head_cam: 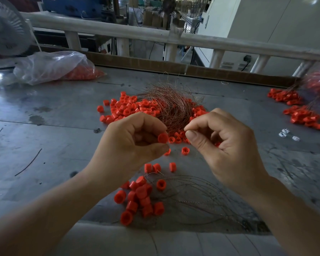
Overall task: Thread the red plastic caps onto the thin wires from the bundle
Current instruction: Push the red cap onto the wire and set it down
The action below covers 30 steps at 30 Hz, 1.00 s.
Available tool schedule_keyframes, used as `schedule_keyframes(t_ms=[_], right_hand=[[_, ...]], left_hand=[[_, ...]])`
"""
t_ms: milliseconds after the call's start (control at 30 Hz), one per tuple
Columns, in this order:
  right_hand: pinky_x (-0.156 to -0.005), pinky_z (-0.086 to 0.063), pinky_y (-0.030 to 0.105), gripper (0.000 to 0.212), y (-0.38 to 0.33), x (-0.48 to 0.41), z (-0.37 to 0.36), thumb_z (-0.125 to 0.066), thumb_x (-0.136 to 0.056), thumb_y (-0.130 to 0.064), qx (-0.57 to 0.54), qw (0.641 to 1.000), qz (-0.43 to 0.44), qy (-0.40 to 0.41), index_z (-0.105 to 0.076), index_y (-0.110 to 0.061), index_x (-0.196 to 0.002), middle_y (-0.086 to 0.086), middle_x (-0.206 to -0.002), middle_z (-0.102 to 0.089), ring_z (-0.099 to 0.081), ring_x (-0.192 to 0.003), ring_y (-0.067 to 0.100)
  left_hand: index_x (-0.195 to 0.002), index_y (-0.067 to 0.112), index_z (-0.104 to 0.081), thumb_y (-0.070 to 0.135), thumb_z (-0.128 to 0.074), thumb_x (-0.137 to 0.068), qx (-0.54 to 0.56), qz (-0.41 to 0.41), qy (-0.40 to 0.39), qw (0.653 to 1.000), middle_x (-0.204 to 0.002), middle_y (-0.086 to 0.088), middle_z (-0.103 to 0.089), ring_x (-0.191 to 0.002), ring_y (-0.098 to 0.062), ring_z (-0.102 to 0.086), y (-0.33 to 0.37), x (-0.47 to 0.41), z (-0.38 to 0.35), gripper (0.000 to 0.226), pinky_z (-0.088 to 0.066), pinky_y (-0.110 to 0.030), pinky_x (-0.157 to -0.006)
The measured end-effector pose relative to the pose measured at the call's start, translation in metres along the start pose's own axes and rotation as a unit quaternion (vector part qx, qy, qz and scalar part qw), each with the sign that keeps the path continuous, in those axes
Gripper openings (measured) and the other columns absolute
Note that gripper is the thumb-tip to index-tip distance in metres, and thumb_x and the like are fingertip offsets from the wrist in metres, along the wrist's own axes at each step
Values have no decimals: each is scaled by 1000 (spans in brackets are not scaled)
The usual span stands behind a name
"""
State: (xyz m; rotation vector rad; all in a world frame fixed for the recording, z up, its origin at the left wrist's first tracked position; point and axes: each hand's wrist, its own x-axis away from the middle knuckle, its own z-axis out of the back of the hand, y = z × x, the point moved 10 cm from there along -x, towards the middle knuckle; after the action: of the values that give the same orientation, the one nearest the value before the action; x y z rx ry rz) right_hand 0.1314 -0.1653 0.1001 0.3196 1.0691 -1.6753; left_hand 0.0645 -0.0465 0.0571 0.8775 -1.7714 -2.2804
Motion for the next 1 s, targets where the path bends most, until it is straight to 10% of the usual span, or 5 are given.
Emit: schedule_keyframes(t_ms=[1000], right_hand=[[-55,-34,7,8,-1,5,-11,-62,-77,-15,24,999,-20,-34,-65,-12,-70,-10,-65,-50,-46,-59,2]], left_hand=[[-94,14,-67,5,-57,-67,81,12,-76,994,-90,-1,-73,-77,-14,-70,0,2,-14,30,-53,-15,-69]])
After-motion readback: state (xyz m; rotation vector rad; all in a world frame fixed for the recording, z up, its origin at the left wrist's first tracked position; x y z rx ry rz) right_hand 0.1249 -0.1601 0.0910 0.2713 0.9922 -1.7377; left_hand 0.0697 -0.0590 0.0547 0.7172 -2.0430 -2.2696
